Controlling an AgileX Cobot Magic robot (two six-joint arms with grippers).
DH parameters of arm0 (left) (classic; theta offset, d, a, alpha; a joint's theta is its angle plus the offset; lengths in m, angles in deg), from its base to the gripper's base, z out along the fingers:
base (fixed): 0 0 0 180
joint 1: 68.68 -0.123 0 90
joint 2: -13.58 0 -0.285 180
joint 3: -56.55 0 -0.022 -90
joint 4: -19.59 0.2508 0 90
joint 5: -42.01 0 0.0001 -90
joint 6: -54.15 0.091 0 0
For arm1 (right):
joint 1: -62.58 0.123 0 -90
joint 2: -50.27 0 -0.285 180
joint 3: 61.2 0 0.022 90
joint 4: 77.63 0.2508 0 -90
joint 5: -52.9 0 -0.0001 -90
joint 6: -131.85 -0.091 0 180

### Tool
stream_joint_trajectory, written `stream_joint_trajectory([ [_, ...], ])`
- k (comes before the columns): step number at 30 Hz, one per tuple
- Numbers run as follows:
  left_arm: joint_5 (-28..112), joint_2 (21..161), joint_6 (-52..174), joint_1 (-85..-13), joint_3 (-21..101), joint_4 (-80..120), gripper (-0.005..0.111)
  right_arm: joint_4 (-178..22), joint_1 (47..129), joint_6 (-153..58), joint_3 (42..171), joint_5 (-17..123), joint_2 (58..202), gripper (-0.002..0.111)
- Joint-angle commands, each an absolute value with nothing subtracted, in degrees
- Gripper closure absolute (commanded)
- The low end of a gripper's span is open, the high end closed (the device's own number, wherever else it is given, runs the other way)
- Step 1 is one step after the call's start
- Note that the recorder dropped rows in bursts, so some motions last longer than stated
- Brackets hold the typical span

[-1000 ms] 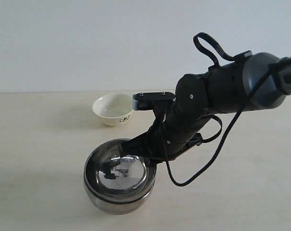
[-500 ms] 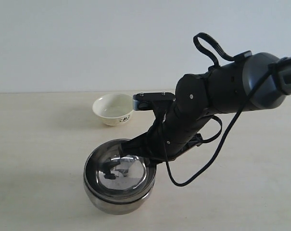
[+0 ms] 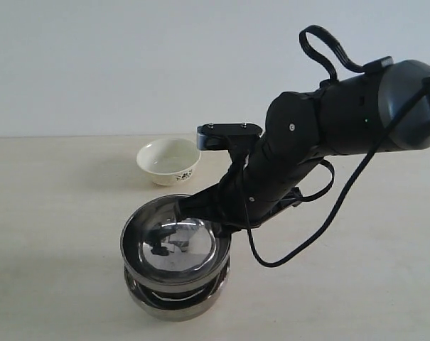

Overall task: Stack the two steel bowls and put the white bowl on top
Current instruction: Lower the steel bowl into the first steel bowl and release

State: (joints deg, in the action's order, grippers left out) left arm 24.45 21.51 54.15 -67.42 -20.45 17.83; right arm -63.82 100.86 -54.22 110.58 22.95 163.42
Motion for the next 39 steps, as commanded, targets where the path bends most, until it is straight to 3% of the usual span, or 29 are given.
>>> stream_joint_trajectory([
  [1, 24.40, 21.37, 53.67, -67.57, -20.66, 17.47, 0.103, -63.86, 101.01, -53.61, 111.02, 22.89, 162.67, 0.108],
  [4, 24.40, 21.37, 53.67, -67.57, -20.66, 17.47, 0.103, -63.86, 101.42, -53.61, 111.02, 23.12, 162.67, 0.105],
  [10, 24.40, 21.37, 53.67, -67.57, -20.66, 17.47, 0.103, -63.86, 101.94, -53.61, 111.02, 23.62, 162.67, 0.087],
  [39, 24.40, 21.37, 53.67, -67.57, -20.66, 17.47, 0.103, -66.63, 101.94, -52.94, 111.16, 25.09, 160.71, 0.087],
])
